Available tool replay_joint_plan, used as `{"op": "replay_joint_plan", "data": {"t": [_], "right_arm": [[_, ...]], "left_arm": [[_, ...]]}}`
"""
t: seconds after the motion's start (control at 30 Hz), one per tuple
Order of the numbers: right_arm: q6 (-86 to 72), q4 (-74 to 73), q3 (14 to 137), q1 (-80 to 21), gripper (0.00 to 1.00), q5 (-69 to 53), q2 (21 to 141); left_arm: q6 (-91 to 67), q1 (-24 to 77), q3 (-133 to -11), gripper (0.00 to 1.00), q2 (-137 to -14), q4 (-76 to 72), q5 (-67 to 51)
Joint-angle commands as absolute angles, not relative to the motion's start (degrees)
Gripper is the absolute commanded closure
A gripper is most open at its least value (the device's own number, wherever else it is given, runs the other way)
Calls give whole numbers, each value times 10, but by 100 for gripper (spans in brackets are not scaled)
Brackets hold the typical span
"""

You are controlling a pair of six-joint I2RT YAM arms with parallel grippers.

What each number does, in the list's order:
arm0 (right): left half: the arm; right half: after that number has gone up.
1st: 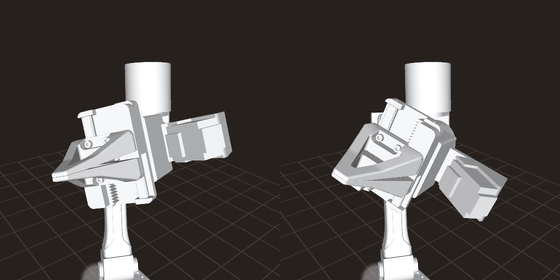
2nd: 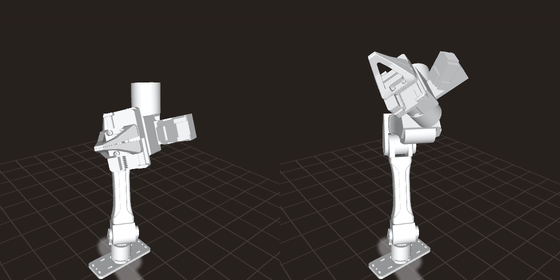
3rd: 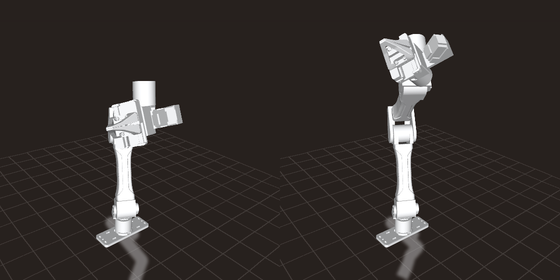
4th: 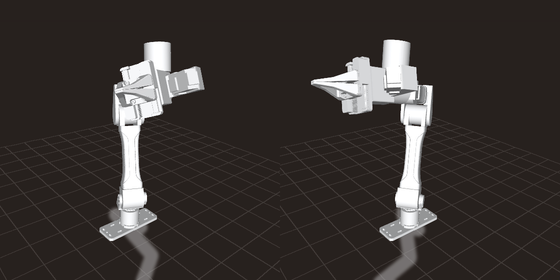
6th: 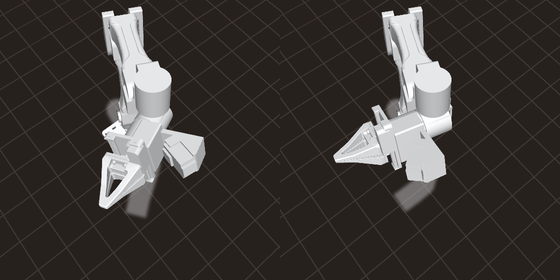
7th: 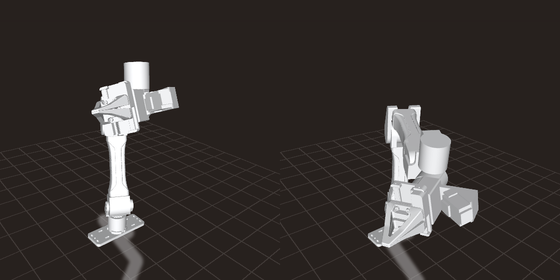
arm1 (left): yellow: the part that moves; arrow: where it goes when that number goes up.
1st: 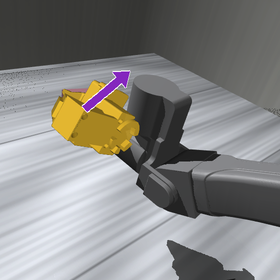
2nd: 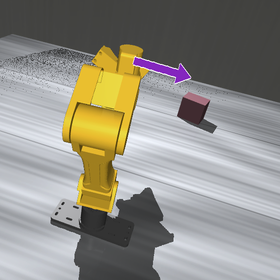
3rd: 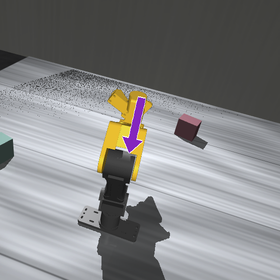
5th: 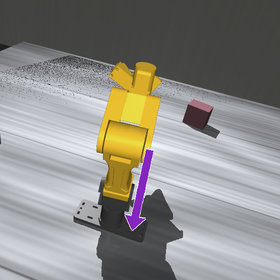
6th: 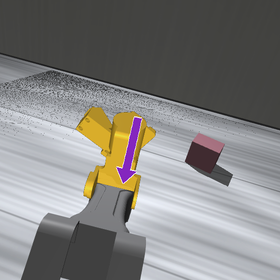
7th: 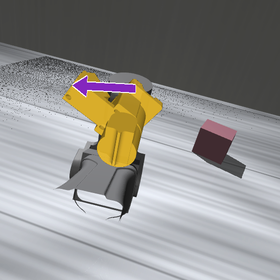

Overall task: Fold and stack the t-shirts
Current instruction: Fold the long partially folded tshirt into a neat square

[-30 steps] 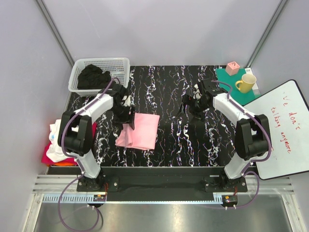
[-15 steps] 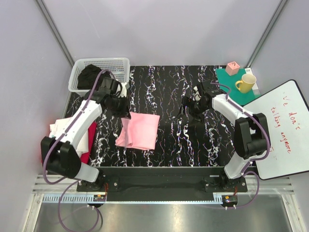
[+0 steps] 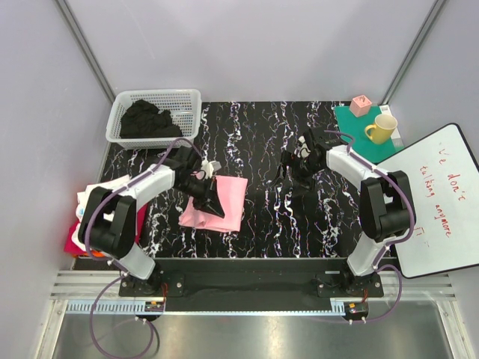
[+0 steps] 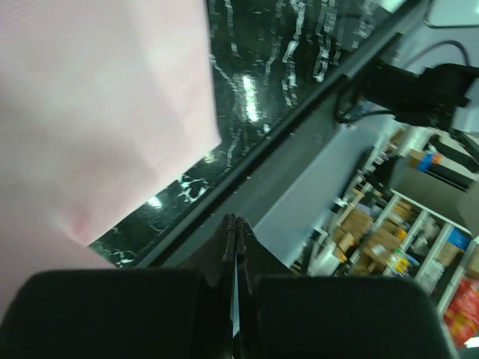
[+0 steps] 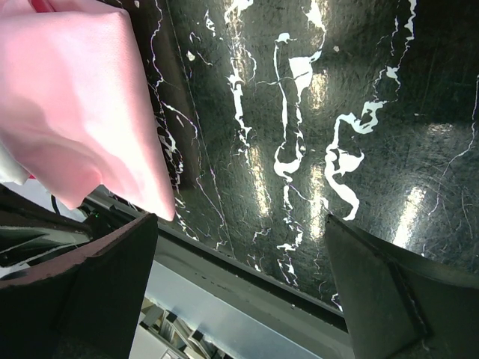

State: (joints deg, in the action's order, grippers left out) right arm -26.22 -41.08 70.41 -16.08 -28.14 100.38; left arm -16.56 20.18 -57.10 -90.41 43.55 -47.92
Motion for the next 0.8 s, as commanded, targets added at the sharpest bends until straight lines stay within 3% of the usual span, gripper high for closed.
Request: {"op": "replay_joint_plan", "data": {"t": [0.0,0.47,0.77], "right_arm": [[-265,-396,708,-162,0,-292,994],[-269,-396,700,-162,0,-285,984],[-270,-396,698,-162,0,-284,983]], "left_arm": [[-172,189,-555,100,-918,394,-543],[-138,133,-577,100,-935,493,-308],[-137,89,-573,100,-960,512,-231]]}}
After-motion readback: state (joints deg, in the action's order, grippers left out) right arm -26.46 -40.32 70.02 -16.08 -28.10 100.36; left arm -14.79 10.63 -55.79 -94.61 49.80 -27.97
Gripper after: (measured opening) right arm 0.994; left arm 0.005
